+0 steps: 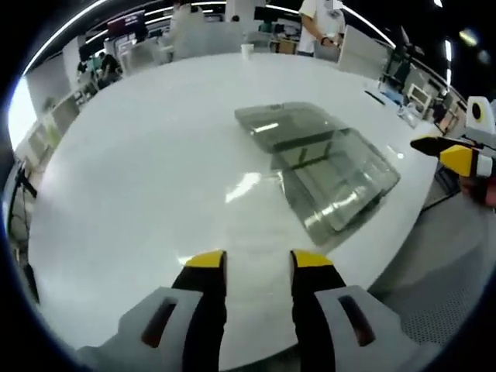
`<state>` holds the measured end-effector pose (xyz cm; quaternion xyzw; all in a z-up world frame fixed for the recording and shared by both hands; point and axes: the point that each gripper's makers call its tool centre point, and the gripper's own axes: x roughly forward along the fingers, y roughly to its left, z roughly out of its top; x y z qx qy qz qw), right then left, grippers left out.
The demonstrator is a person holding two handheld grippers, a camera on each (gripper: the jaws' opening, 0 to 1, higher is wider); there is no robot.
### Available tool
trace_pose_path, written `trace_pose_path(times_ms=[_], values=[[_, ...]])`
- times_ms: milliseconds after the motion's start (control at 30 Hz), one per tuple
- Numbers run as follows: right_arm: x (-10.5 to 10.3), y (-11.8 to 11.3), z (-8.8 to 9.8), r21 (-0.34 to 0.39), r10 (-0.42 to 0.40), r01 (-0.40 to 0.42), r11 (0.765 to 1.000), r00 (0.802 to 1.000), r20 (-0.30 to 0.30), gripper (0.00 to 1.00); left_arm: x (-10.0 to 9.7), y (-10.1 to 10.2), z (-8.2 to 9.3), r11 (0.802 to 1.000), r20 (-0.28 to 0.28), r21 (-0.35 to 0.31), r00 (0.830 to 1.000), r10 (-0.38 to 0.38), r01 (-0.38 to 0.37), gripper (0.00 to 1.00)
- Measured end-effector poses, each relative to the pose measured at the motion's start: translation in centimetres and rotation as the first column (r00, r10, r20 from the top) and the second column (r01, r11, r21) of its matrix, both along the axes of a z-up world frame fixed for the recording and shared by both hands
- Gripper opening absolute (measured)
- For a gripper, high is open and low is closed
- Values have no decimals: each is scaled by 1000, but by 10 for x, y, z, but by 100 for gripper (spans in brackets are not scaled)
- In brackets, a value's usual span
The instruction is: Insert the divider into the dual guide fixture by aligning both edges with the guide slots and pushing it downward to the bottom, including one-sided entry, uneven engagement, binding, and posture correction.
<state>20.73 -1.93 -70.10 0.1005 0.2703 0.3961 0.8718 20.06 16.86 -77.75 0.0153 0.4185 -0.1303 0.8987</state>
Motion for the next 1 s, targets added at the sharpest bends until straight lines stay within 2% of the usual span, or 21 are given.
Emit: trace_pose_path(times_ms=[333, 633, 767, 1000], values=[[-3, 9, 3, 9, 15, -15, 1000, 1000, 0, 39, 5, -16, 23, 998, 66, -59, 998, -7, 11, 31], [-5, 11, 6, 14, 23, -23, 1000, 1000, -5, 37, 7, -22, 31, 996, 88, -79, 996, -24, 31, 31], [0, 14, 18, 80, 11, -12, 997, 1000, 16, 34, 6, -25, 34, 995, 95, -95, 995, -27, 36, 31], [-1, 20, 20, 82, 21, -21, 996, 1000, 10, 32, 1, -33, 41, 990, 111, -136, 993, -29, 44, 31]])
